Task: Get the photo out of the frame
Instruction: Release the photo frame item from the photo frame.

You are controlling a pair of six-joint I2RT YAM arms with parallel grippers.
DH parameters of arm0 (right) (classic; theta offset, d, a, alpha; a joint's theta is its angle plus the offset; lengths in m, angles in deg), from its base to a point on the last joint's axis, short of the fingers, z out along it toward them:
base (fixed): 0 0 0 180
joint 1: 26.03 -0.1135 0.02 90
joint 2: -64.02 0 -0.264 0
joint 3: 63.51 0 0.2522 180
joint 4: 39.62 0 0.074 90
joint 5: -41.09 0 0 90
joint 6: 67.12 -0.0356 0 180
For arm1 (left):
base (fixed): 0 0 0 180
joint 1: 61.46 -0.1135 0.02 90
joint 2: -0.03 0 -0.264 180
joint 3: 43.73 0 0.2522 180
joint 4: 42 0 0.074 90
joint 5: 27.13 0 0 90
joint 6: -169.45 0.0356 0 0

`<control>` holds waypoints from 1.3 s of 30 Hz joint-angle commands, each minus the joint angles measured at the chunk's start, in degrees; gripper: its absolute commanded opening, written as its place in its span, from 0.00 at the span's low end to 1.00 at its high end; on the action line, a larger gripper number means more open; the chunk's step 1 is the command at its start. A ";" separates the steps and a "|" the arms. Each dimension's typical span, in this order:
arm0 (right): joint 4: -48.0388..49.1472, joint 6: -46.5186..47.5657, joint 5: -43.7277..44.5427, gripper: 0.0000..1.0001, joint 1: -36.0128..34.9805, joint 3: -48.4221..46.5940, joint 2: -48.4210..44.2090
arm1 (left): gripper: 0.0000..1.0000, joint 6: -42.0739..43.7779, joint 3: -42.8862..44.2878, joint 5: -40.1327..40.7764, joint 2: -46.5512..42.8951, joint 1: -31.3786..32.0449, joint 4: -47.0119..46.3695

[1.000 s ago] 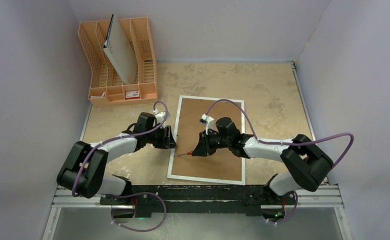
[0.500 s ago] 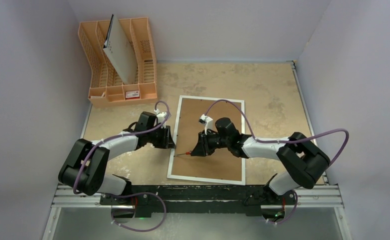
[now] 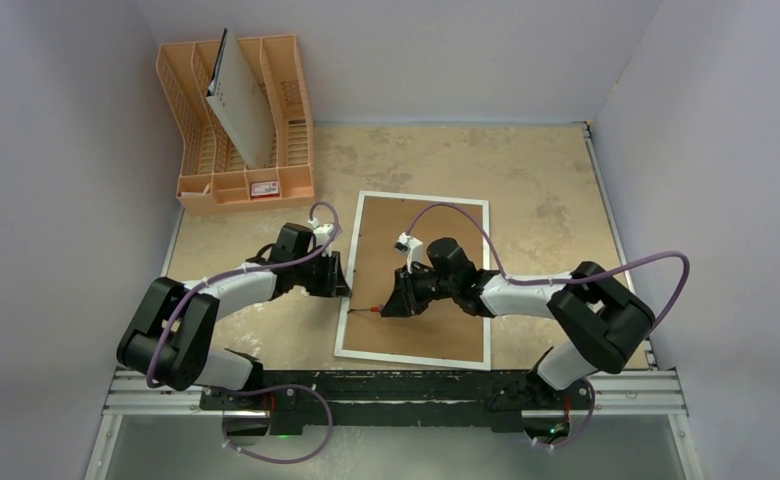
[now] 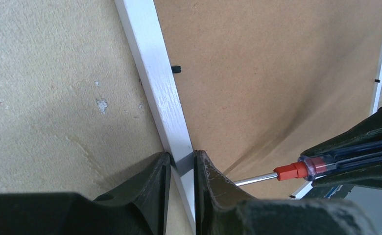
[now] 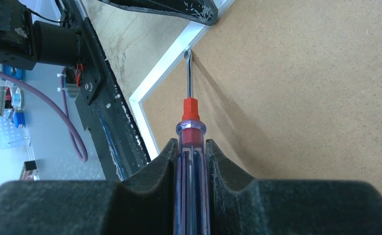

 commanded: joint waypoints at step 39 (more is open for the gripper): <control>-16.58 -3.10 1.16 0.00 -3.06 -13.54 1.16 | 0.00 -5.19 -4.07 -0.91 1.41 1.16 -6.72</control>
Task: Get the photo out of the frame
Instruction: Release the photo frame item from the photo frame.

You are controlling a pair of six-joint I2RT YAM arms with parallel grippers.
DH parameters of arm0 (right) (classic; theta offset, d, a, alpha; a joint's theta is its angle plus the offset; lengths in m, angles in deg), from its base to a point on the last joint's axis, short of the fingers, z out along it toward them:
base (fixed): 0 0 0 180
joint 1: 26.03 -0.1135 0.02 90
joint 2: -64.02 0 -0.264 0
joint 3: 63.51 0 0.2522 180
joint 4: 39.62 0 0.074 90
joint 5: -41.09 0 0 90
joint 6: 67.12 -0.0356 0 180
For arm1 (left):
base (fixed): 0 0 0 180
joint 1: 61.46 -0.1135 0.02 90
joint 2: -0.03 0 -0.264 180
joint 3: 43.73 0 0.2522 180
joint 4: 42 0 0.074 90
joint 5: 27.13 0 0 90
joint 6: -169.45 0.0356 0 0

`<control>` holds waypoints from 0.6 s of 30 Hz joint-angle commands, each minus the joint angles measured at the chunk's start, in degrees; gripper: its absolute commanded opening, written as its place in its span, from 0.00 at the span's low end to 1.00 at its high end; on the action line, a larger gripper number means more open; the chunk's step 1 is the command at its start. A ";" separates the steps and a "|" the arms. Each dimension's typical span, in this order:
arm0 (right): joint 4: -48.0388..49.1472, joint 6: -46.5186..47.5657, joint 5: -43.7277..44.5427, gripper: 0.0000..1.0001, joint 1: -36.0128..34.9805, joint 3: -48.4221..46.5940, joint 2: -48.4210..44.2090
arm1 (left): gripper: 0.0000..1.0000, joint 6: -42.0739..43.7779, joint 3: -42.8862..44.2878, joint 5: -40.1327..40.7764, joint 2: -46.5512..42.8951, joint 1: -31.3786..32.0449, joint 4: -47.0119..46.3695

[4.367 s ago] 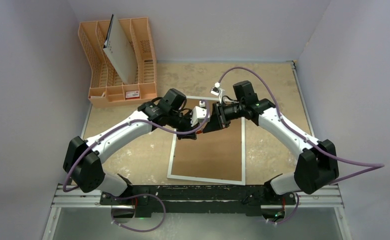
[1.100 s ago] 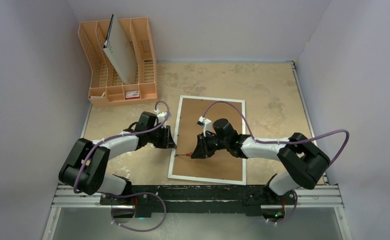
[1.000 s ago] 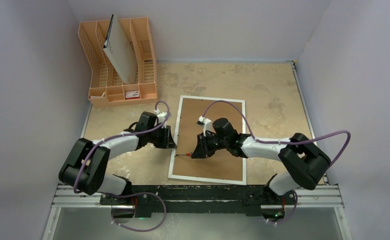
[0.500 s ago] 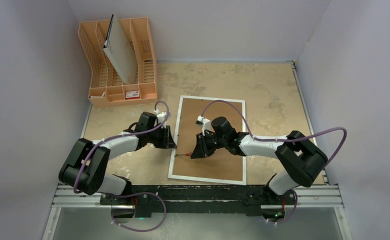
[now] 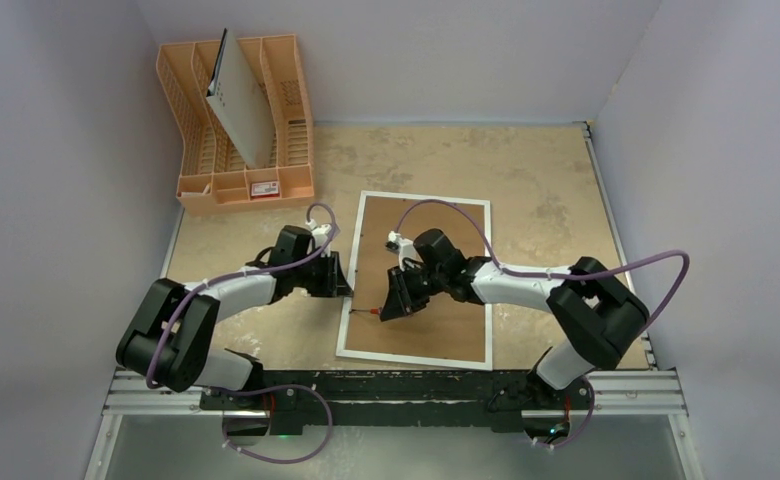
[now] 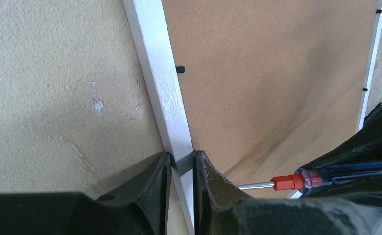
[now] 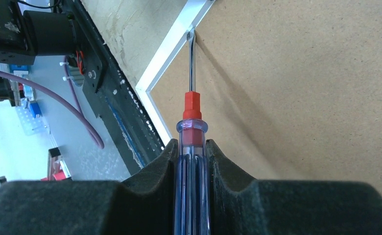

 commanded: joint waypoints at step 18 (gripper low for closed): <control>-14.07 -6.22 12.75 0.00 -8.03 -23.89 2.62 | 0.00 -5.70 -5.73 -0.70 -0.55 1.38 -7.62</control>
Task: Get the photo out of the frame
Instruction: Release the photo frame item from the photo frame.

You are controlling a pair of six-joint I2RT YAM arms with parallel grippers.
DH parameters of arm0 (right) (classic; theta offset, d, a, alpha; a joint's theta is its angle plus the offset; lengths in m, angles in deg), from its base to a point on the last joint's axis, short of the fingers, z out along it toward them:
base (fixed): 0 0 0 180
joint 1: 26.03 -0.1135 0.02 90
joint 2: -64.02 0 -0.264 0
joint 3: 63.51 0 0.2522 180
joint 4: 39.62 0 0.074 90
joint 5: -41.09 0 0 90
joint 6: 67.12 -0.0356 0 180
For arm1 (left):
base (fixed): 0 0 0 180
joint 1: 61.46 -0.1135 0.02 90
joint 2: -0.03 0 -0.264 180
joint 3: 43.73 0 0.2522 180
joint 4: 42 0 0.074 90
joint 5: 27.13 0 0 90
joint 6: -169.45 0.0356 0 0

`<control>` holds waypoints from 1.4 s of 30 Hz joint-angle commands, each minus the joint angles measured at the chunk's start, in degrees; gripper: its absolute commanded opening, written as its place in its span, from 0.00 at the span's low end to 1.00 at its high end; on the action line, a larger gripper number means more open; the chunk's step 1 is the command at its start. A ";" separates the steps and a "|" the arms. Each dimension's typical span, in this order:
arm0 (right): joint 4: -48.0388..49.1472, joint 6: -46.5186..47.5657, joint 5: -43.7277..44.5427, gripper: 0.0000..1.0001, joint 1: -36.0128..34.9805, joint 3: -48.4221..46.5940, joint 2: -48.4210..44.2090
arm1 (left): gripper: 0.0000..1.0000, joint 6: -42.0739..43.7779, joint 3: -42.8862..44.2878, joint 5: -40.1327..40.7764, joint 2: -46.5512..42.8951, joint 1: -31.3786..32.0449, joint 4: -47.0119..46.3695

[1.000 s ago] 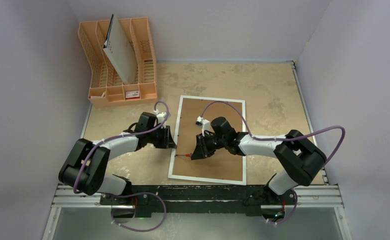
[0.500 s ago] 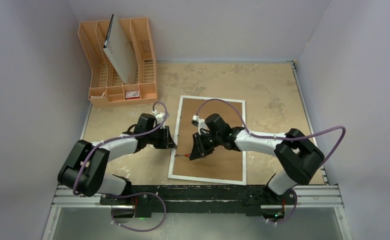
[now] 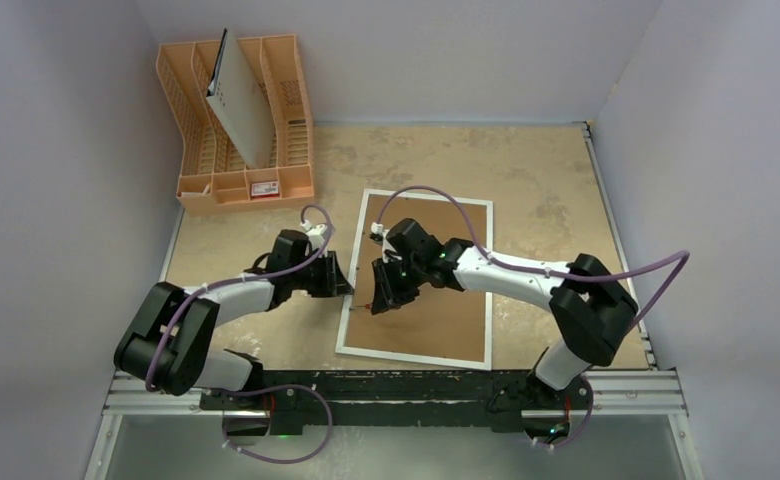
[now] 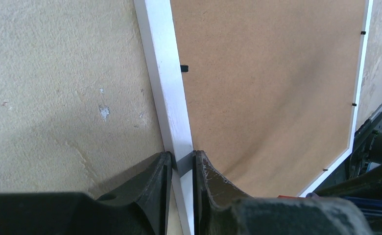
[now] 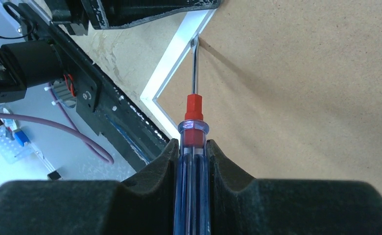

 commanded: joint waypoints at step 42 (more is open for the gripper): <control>9.50 -6.09 16.73 0.00 -7.93 -8.90 -2.91 | 0.00 -1.95 -2.82 -0.30 -1.94 2.47 -0.65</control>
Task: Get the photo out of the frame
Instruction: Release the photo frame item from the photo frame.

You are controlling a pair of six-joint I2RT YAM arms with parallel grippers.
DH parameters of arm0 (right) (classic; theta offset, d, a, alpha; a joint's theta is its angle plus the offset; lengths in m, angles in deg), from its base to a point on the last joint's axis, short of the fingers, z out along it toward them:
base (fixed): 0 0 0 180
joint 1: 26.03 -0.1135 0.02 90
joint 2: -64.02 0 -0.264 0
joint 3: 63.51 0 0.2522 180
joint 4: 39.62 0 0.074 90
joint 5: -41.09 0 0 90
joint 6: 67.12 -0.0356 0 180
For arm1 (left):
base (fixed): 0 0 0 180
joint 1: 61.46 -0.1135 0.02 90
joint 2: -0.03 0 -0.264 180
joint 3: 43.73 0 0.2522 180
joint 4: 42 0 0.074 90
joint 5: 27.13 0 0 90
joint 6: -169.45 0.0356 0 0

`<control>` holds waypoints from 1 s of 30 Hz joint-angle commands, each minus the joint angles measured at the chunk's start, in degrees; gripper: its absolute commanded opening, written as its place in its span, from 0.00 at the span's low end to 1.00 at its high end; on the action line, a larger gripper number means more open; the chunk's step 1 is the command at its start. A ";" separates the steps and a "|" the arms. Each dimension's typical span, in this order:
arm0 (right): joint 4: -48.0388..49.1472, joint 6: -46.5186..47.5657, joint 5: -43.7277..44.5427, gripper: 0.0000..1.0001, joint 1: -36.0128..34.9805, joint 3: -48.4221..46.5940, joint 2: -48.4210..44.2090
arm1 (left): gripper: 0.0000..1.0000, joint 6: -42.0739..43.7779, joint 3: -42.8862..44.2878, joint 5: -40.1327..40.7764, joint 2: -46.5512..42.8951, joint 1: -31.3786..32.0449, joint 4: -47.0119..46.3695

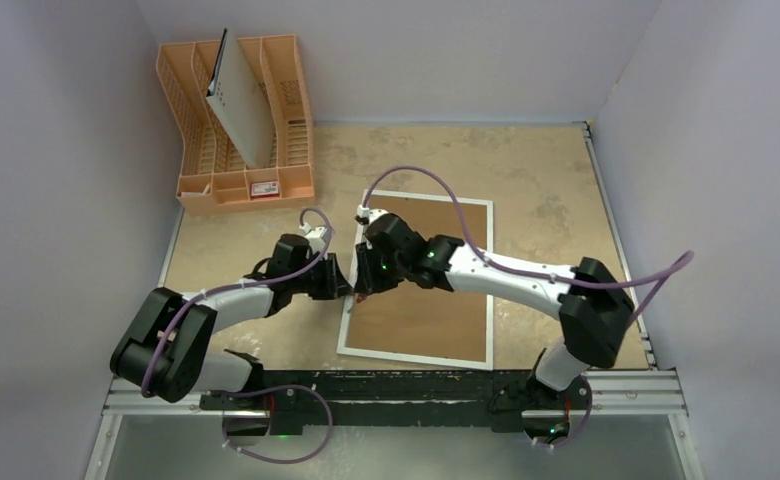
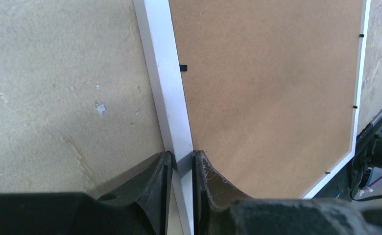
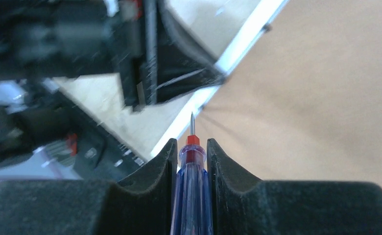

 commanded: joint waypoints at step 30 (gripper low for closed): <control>30.23 -16.28 1.49 0.00 3.07 33.77 -19.93 | 0.00 -0.78 -0.27 -1.32 -1.98 1.43 4.42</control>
